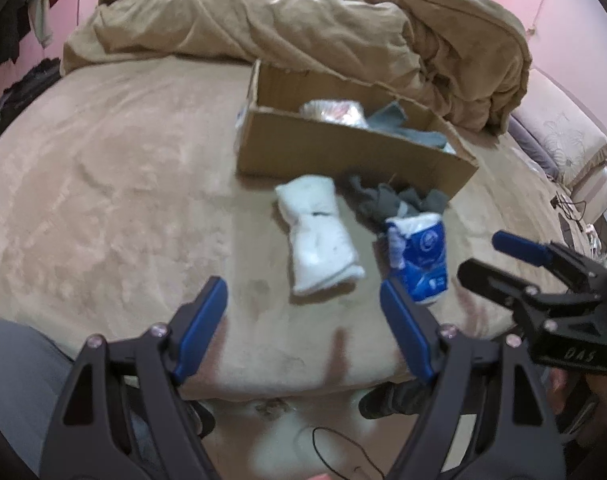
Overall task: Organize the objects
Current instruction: 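Grasp the blue Vinda tissue pack with the right gripper while the left grasps white socks, both into box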
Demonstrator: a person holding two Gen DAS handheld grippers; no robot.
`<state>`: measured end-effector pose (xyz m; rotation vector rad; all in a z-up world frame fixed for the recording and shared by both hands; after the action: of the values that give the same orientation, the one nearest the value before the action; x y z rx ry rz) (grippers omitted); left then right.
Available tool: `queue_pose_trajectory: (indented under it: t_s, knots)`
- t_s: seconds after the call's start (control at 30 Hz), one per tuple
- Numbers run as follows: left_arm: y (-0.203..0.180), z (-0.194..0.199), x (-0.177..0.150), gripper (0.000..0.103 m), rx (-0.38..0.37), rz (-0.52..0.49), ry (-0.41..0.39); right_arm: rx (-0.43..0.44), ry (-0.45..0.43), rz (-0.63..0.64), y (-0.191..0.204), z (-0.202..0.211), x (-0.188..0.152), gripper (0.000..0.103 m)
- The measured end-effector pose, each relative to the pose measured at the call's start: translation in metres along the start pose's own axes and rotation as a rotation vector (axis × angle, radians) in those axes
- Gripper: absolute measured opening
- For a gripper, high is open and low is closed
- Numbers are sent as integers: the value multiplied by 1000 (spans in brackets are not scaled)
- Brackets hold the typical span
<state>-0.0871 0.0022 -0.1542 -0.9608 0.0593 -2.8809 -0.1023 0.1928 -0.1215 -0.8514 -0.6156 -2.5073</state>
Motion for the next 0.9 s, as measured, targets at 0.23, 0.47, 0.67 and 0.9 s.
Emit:
queue_pose_trajectory:
  t_s: [0.23, 0.47, 0.67, 0.9]
  knots:
    - [4, -20, -7, 80, 0, -19, 11, 10, 52, -19, -7, -34, -9, 83]
    - [1, -29, 0, 80, -15, -19, 18, 18, 85, -15, -9, -58, -13, 66]
    - [-12, -31, 16, 80, -28, -43, -11, 46, 76, -39, -17, -60, -17, 51]
    - [-23, -65, 28, 79, -7, -24, 73, 56, 59, -56, -24, -43, -19, 48]
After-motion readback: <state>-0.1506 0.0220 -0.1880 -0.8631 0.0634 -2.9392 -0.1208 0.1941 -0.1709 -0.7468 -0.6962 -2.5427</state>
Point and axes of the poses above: each gripper's, at about its wrist camera, not at the fingertips, and z roughly against the way its jaws point, y to its left, x to its top, the point moved 1 cm from there along -z, roughly the way its jaws point, and after that the axes turned 12 degrees about x, right-handed, at the moved point
